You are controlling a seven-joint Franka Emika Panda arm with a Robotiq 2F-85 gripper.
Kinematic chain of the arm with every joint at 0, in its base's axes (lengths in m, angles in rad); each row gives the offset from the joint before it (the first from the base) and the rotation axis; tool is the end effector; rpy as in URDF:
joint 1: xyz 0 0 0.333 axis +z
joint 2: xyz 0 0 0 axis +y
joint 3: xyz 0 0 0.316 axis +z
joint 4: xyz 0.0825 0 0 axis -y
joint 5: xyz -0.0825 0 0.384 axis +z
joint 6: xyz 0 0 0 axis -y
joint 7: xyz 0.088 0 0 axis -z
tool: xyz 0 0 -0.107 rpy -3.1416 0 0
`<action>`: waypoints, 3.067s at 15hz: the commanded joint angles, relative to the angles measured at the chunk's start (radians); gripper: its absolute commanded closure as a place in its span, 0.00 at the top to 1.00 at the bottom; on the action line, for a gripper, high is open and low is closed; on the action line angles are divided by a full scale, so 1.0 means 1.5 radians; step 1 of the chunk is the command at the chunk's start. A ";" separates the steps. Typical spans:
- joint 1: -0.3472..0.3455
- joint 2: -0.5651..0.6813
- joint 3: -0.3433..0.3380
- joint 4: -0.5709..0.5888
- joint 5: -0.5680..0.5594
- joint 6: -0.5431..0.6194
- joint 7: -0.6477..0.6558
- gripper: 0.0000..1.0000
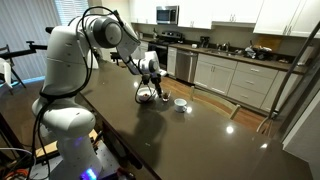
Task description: Transfer one spoon of contents from the bowl to the white cup
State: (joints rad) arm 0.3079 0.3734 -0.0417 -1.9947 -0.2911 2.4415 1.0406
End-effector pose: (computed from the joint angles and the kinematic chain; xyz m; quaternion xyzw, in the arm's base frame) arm 0.5933 0.1623 0.2800 0.9559 -0.2720 0.0922 0.0616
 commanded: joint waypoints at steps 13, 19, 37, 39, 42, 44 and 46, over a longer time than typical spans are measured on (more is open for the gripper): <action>0.005 -0.083 0.004 -0.094 -0.038 -0.054 0.076 0.59; -0.005 -0.127 0.018 -0.133 -0.049 -0.072 0.104 0.60; -0.019 -0.153 0.039 -0.162 -0.089 -0.074 0.125 0.58; -0.024 -0.165 0.041 -0.157 -0.100 -0.082 0.124 0.58; -0.036 -0.192 0.046 -0.156 -0.103 -0.090 0.118 0.58; -0.048 -0.207 0.053 -0.165 -0.072 -0.071 0.103 0.58; -0.060 -0.219 0.058 -0.180 -0.045 -0.049 0.094 0.58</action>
State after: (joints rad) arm 0.2598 0.0929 0.0159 -2.2201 -0.4078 2.3412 1.1995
